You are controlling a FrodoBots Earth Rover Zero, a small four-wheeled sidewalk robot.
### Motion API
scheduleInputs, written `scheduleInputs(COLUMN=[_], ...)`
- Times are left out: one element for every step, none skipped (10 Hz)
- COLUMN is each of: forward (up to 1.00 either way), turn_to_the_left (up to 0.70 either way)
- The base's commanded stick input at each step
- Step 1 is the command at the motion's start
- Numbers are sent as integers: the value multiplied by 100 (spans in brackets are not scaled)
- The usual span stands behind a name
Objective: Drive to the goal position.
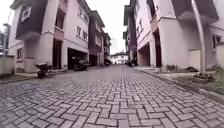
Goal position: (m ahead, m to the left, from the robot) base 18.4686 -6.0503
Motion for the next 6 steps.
scheduleInputs(forward=[70,70,70,70,70,70], turn_to_the_left=[0,0,0,0,0,0])
